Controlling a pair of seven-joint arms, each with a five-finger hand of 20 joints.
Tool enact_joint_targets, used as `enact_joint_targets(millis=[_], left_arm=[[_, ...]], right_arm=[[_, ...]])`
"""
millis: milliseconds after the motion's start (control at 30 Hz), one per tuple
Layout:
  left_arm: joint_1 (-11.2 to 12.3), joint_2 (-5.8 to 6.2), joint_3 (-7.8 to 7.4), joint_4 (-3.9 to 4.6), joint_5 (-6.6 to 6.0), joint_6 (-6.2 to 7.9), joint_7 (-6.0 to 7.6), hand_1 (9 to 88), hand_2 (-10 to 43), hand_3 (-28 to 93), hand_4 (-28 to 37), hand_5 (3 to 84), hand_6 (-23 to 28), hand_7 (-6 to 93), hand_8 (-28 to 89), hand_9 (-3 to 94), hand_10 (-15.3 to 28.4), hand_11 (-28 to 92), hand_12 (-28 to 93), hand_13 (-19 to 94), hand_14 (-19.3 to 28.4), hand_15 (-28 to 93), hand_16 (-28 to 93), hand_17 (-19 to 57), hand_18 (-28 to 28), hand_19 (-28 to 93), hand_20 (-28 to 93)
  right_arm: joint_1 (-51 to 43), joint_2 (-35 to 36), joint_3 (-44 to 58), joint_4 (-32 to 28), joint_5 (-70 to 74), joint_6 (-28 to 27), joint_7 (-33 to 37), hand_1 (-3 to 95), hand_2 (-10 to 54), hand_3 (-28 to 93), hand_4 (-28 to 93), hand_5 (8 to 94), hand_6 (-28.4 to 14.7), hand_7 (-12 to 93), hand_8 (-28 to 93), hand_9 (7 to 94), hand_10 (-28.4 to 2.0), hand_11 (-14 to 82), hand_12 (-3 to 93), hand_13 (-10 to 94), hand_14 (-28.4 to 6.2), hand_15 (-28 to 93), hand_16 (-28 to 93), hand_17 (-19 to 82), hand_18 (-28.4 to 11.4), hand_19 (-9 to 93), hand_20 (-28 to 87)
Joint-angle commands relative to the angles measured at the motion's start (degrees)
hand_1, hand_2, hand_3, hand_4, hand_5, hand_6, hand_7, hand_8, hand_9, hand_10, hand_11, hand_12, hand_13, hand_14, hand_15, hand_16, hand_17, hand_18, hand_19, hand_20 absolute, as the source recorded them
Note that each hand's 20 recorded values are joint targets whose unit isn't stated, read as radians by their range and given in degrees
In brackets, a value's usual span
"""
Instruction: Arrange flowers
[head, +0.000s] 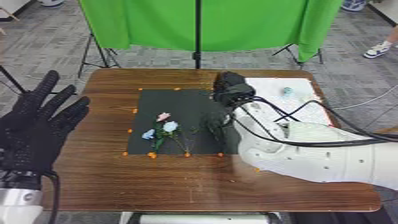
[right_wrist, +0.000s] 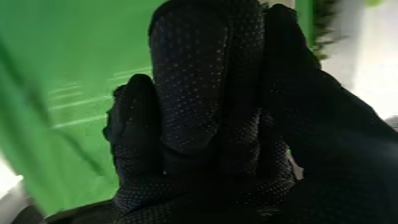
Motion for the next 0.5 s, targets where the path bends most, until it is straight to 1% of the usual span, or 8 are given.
enact_joint_targets(millis=[33, 67, 133, 233, 267, 333, 400, 500], left_arm=[[-1.09, -0.16, -0.11, 0.31, 0.79, -1.94, -2.36, 19.0, 6.2, 74, -28.3, 23.7, 2.8, 15.4, -11, 19.3, 14.3, 15, 14, 15, 23.4, 29, 0, -14.5, 28.4, 47, 12], [-0.93, -0.41, -0.32, 0.24, 0.92, -2.03, -2.79, 19.0, 6.2, 74, -28.3, 23.7, 2.8, 15.4, -11, 19.3, 14.3, 15, 14, 15, 23.5, 29, 0, -14.5, 28.4, 47, 12], [-0.43, -0.25, -0.32, 0.12, 0.76, -1.48, -2.30, 19.0, 6.3, 74, -28.3, 23.7, 2.8, 15.4, -11, 19.4, 14.4, 16, 14, 15, 23.6, 30, 0, -14.5, 28.4, 47, 12], [-0.53, -0.31, -0.21, 0.26, 0.71, -1.96, -2.32, 19.1, 6.4, 74, -28.3, 23.8, 2.8, 15.4, -11, 19.5, 14.5, 16, 14, 15, 23.8, 30, 0, -14.5, 28.4, 47, 13], [-0.42, -0.31, -0.13, 0.19, 0.73, -1.85, -2.31, 19.2, 6.4, 74, -28.3, 23.7, 2.9, 15.4, -11, 19.5, 14.5, 16, 14, 15, 23.9, 30, 0, -14.4, 28.4, 47, 13], [-0.55, -0.01, 0.20, 0.28, 0.71, -1.93, -1.80, 19.2, 6.5, 74, -28.3, 23.7, 2.9, 15.4, -11, 19.5, 14.5, 16, 14, 15, 23.9, 30, -1, -14.4, 28.4, 47, 13], [-1.14, 0.10, 0.73, 0.49, 0.74, -1.96, -2.09, 19.2, 6.5, 74, -28.3, 23.7, 2.9, 15.5, -11, 19.5, 14.5, 16, 14, 15, 24.0, 30, 0, -14.4, 28.4, 47, 13], [-1.19, 0.19, 1.29, 0.65, 0.66, -1.86, -1.77, 19.3, 6.6, 74, -28.3, 23.7, 2.9, 15.5, -11, 19.5, 14.5, 16, 14, 15, 24.0, 30, 0, -14.4, 28.4, 47, 13]], right_arm=[[-1.87, -3.88, -1.64, -3.05, 0.01, -1.24, -0.85, 55.1, -9.5, 68, -28, 86.8, 3.2, 17, 3, 93.7, -4.9, 17.2, 26.0, 86, -2.8, 50, 22, 49, -15.8, 93, 24], [-2.33, -3.82, -1.58, -3.24, 0.00, -1.60, -0.94, 55.1, -9.5, 68, -28, 86.6, 3.1, 17, 3, 93.7, -4.9, 16.9, 26.2, 86, -2.9, 51, 22, 48, -15.9, 93, 24], [-2.85, -3.93, -1.81, -3.65, 0.00, -1.94, -0.99, 55.0, -9.5, 68, -28, 86.4, 3.1, 17, 3, 93.7, -5.0, 16.9, 26.3, 86, -2.9, 51, 21, 48, -16.0, 93, 24], [-3.21, -4.63, -2.62, -3.58, -0.54, -2.22, -0.28, 55.1, -9.5, 68, -28, 86.4, 3.2, 17, 3, 93.7, -5.0, 16.9, 26.4, 86, -3.0, 51, 21, 48, -16.1, 93, 25], [-4.16, -4.76, -1.99, -3.45, -1.13, -2.97, -0.42, 55.1, -9.5, 68, -28, 86.4, 3.1, 17, 3, 93.7, -5.0, 16.9, 26.4, 86, -3.0, 51, 21, 48, -16.1, 93, 25], [-3.57, -5.38, -3.25, -2.95, -0.94, -2.25, 0.10, 55.1, -9.5, 68, -28, 86.2, 3.0, 17, 3, 93.7, -5.0, 17.1, 26.5, 86, -3.1, 51, 21, 48, -16.2, 93, 25], [-4.14, -5.52, -2.76, -2.71, -0.39, -2.35, 0.00, 55.2, -9.5, 68, -28, 86.0, 2.8, 17, 3, 93.7, -5.2, 17.0, 26.5, 86, -3.1, 51, 21, 48, -16.3, 93, 25], [-3.82, -6.23, -3.31, -2.18, -0.03, -1.85, 0.08, 55.1, -9.5, 68, -28, 84.5, 2.3, 17, 2, 93.7, -5.8, 15.9, 27.3, 85, -3.3, 52, 21, 47, -16.4, 93, 26]])
